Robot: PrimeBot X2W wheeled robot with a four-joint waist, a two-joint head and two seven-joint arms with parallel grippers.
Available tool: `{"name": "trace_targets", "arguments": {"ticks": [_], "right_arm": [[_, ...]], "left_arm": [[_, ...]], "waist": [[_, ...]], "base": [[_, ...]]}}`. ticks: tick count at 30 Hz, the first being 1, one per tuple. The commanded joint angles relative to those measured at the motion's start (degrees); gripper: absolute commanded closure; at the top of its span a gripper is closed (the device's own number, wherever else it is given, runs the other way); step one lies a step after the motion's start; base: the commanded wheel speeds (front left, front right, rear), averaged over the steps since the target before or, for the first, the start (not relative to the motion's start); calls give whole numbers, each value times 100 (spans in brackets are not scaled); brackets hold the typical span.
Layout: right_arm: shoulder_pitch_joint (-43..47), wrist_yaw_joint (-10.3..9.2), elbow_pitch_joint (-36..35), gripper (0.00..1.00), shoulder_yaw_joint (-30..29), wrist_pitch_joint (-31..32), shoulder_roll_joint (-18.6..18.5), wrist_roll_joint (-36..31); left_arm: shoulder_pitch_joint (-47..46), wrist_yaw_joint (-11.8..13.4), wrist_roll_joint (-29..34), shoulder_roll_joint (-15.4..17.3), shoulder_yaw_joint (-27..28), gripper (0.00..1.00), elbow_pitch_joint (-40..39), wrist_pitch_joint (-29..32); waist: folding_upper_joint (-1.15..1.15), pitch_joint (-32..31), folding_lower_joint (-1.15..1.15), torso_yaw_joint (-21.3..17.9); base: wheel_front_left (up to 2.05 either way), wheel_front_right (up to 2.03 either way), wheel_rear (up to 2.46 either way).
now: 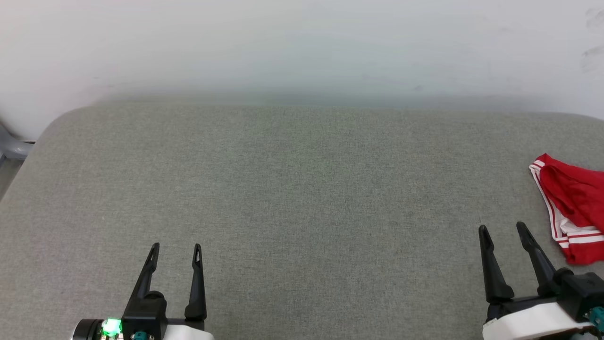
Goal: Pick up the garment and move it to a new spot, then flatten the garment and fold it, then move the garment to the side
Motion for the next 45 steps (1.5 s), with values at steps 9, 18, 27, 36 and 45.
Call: {"name": "trace_targets", "arguments": {"ticks": [9, 18, 27, 36, 45], "right_arm": [[343, -7, -164, 0, -80, -7, 163, 45], [396, -7, -262, 0, -125, 4, 217, 3], [339, 0, -243, 100, -132, 10, 195, 8], [273, 1, 24, 100, -87, 117, 167, 690], [107, 0, 183, 100, -68, 292, 120, 1705]], "left_arm": [[152, -68, -17, -44, 20, 0, -16, -12], [179, -105, 4, -62, 61, 0, -25, -12], [123, -125, -15, -74, 62, 100, -4, 1], [89, -210, -766, -109, 75, 100, 206, 117], [-94, -390, -1860, -97, 160, 100, 385, 313]], "waist": [[0, -97, 1, 15], [0, -73, 1, -2], [0, -74, 1, -14], [0, -78, 2, -23], [0, -88, 2, -35]], "base": [[0, 0, 0], [0, 0, 0], [0, 0, 0], [0, 0, 0], [0, 0, 0]]}}
